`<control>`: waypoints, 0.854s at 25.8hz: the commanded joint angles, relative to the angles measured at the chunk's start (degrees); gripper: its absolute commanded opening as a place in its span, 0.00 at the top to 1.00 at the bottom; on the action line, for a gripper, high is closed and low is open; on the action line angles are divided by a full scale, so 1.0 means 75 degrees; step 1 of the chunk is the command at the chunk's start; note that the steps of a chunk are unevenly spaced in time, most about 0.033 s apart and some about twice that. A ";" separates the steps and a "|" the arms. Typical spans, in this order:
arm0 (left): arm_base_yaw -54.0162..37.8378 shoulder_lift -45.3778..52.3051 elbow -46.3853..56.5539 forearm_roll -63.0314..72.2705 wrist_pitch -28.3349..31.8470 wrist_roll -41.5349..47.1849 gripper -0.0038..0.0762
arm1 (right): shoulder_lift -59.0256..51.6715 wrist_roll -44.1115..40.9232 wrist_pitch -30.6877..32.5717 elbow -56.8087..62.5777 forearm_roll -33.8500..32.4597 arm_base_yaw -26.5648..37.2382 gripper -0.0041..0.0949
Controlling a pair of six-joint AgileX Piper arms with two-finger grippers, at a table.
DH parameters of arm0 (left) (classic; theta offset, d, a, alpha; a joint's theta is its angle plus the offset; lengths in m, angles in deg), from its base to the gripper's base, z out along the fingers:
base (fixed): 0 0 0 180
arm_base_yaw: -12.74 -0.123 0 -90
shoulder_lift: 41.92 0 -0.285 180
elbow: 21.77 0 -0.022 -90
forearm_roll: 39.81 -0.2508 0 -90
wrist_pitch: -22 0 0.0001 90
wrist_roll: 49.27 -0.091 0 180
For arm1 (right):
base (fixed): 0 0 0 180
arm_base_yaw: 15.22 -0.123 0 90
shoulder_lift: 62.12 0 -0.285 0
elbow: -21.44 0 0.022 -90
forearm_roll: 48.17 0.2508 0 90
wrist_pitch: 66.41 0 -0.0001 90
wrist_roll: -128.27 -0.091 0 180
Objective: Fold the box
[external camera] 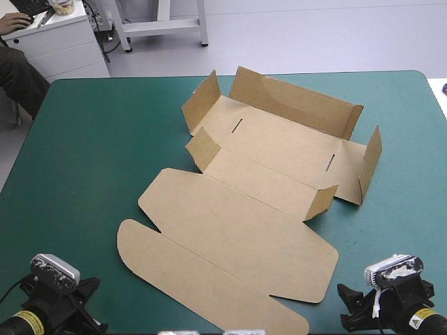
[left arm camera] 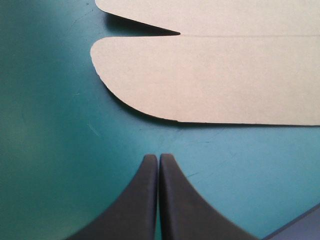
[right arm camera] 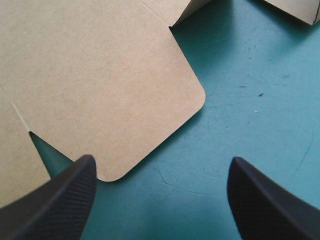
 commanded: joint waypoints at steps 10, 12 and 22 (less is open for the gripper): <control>0.0037 -0.0152 -0.0192 -0.0039 0.0466 0.0052 0.96 | 0.1023 -0.2897 -0.0495 -0.1061 0.0293 -0.0038 0.21; 0.0037 -0.0152 -0.0192 -0.0039 0.0466 0.0052 0.96 | 0.1465 -0.3066 -0.0768 -0.1264 0.0192 -0.0038 0.21; 0.0037 -0.0152 -0.0192 -0.0039 0.0466 0.0052 0.96 | 0.5206 -0.3296 -0.2612 -0.2313 0.0678 -0.0038 0.21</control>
